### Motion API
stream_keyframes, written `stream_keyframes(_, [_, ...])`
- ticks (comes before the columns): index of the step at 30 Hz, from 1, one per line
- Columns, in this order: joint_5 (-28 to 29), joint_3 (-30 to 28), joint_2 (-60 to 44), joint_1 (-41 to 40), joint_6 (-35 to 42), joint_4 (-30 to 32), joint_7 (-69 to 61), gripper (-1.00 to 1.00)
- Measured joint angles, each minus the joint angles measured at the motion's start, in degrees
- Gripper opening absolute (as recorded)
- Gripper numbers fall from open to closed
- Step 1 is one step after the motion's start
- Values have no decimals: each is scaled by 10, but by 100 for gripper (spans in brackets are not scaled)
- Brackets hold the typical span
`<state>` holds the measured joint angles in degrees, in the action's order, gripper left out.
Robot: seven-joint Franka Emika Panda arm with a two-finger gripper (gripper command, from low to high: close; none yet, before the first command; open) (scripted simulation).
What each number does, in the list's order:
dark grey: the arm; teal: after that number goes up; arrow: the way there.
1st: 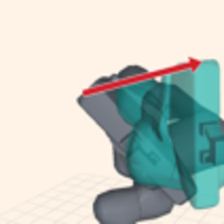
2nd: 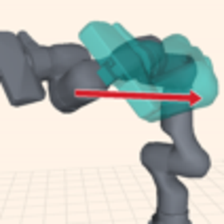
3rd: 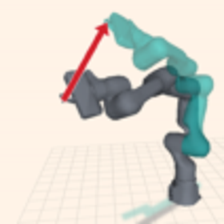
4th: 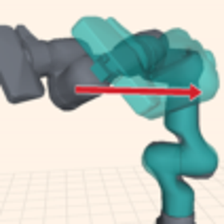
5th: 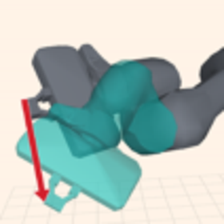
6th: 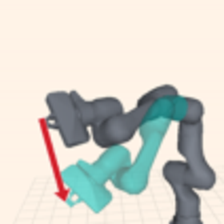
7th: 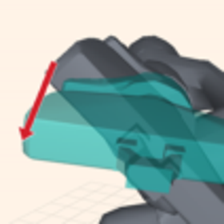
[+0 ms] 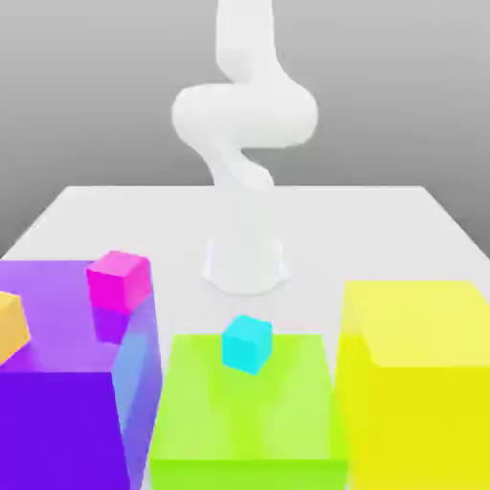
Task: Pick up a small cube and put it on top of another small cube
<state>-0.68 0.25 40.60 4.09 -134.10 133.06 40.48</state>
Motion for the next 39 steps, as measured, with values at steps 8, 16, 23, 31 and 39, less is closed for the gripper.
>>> stream_keyframes(8, [-22, 22, -170, 122, -76, 42, -174, 0])
stream_keyframes(16, [-23, 77, -335, 214, -151, 83, -329, 0])
stream_keyframes(23, [40, 113, -483, 300, -216, 118, -419, 0])
stream_keyframes(31, [118, 72, -627, 356, -314, 107, -399, -100])
stream_keyframes(39, [108, 83, -601, 347, -293, 113, -408, -100])
